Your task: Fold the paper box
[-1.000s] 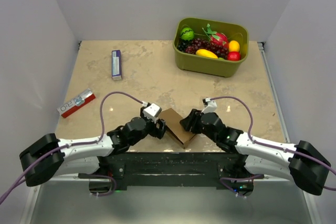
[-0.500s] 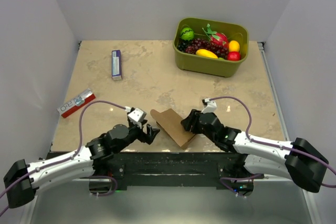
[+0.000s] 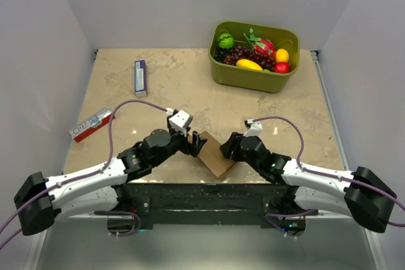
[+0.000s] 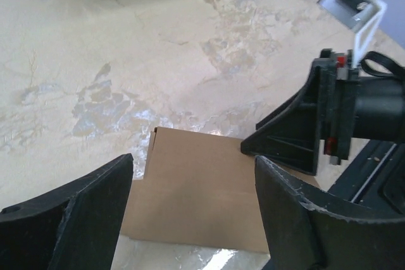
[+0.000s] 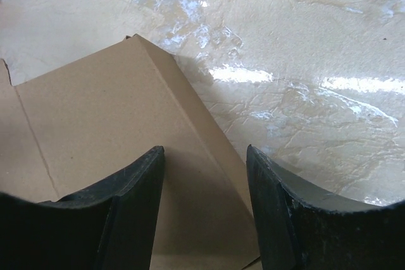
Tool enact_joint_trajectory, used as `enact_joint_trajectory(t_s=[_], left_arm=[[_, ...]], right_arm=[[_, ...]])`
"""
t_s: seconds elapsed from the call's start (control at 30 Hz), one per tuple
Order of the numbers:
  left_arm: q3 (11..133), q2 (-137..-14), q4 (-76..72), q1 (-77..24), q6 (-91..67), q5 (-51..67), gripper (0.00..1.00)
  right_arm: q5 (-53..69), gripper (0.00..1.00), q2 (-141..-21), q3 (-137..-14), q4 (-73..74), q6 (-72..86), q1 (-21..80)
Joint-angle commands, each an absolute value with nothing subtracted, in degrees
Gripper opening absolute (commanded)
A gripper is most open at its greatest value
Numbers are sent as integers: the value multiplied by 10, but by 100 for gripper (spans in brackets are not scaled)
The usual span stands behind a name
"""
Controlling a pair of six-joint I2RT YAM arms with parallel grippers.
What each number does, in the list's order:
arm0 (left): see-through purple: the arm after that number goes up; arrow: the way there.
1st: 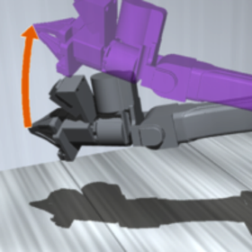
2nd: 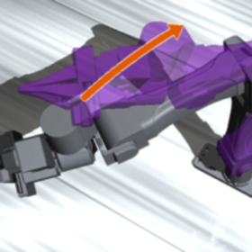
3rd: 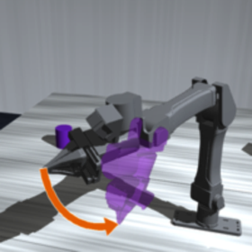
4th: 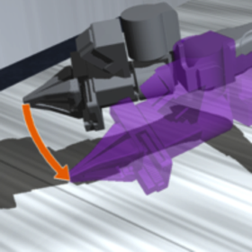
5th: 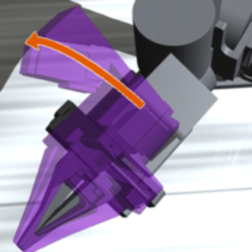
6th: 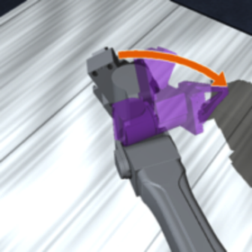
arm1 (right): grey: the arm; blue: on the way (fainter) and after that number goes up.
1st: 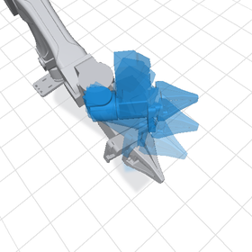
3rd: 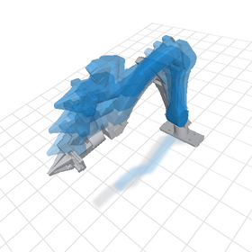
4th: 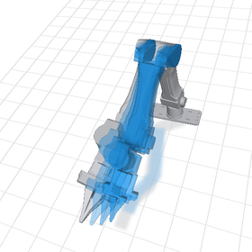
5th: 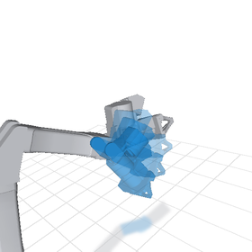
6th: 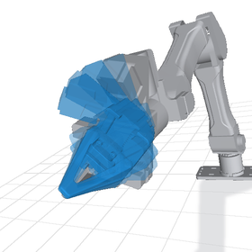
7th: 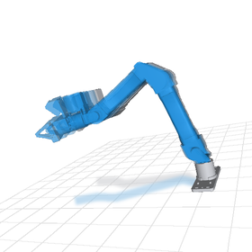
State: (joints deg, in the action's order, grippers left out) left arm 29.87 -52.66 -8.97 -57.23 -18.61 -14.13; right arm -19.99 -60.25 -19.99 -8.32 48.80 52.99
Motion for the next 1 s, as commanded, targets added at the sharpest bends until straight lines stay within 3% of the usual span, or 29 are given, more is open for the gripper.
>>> enact_joint_trajectory(t_s=[0.0, 0.2, 0.53, 0.7, 0.97], left_arm=[[324, -604, -129, -527, -164, -111, 82], [278, -678, -159, -489, -191, -90, 81], [194, -693, -196, -489, -222, -94, 76], [199, -682, -198, -489, -227, -91, 75], [283, -607, -115, -483, -222, -94, 93]], right_arm=[[-221, 57, -593, -188, -62, 479, 535], [-224, 57, -592, -188, -58, 479, 535], [-224, 59, -601, -202, -53, 466, 535], [-219, 70, -565, -212, -34, 429, 537], [-229, 87, -461, -258, 52, 330, 550]])
